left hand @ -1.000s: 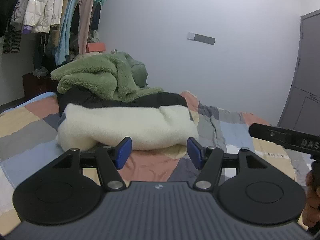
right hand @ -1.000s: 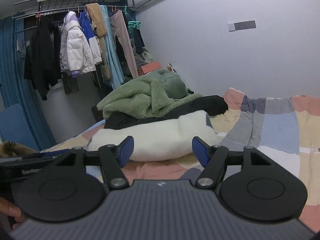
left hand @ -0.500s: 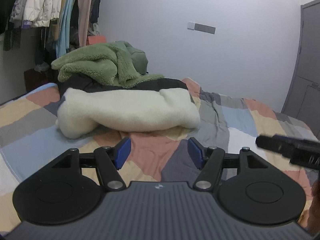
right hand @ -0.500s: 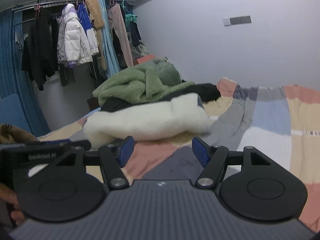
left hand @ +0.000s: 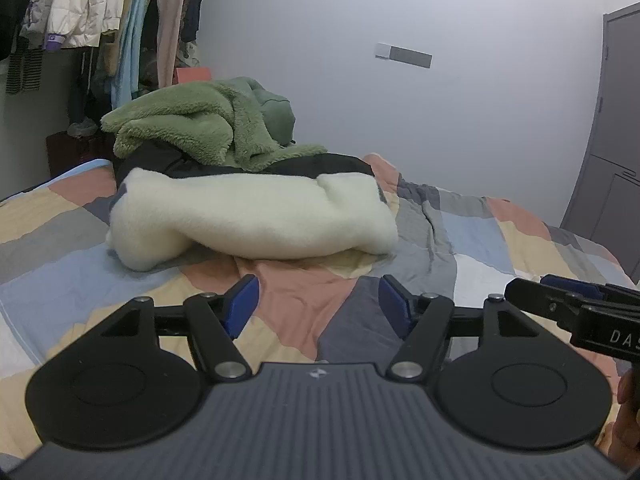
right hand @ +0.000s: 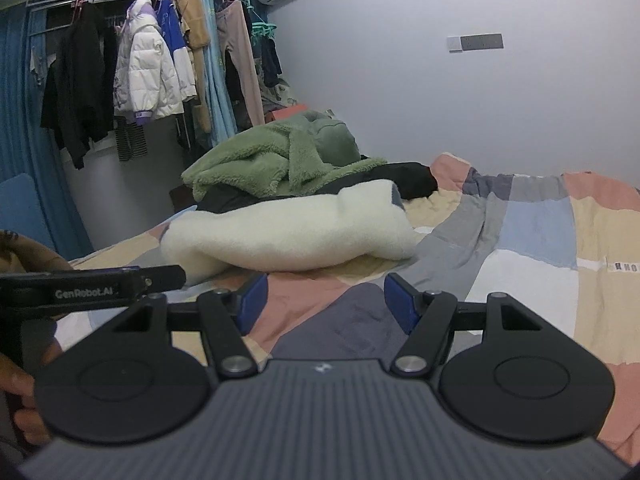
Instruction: Fold large clothes
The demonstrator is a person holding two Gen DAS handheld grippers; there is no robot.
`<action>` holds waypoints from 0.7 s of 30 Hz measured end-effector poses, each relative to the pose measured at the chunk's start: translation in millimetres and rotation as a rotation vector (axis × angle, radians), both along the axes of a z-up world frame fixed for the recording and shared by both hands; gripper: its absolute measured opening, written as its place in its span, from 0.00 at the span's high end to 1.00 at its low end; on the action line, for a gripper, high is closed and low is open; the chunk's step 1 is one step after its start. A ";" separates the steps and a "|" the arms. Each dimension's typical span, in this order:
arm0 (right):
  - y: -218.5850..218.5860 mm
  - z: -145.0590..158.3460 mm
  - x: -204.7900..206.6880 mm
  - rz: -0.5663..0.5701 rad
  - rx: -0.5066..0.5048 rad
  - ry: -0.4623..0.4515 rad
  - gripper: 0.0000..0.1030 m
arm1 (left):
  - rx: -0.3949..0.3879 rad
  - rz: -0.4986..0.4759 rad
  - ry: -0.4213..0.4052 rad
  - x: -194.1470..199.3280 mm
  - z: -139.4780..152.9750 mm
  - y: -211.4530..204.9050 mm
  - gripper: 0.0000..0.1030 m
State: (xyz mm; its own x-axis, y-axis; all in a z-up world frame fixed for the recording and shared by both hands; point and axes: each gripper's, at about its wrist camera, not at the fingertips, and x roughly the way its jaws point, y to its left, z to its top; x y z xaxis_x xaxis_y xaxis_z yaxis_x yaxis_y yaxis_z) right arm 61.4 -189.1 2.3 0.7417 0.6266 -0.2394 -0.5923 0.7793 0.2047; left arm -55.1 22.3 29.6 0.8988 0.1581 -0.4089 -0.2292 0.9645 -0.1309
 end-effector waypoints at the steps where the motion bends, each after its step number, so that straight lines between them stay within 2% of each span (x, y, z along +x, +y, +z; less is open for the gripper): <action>1: -0.2 -0.6 0.5 -0.003 -0.001 0.001 0.34 | 0.000 0.001 0.002 1.0 -0.5 0.6 0.30; 4: -2.3 0.8 3.1 -0.012 0.003 0.002 0.34 | 0.003 0.003 0.007 2.2 -2.2 0.7 0.26; 10: -9.4 3.4 6.8 -0.044 0.025 0.001 0.33 | 0.021 0.011 0.010 4.0 -5.0 -0.9 0.10; 12: -11.3 4.0 8.1 -0.053 0.029 0.002 0.28 | 0.028 0.016 0.014 4.9 -5.7 -1.6 0.06; 13: -12.2 4.2 8.6 -0.058 0.030 -0.001 0.19 | 0.028 0.015 0.016 5.7 -6.1 -1.3 0.06; 15: -13.6 4.2 9.1 -0.073 0.029 -0.010 0.12 | 0.028 0.016 0.020 7.2 -7.0 -0.8 0.03; 17: -13.0 4.2 10.3 -0.083 0.013 -0.014 0.00 | 0.037 0.018 0.027 8.0 -8.5 -1.7 0.03; 21: -13.8 4.6 11.6 -0.088 0.014 -0.008 0.00 | 0.043 0.019 0.034 8.9 -9.8 -2.9 0.02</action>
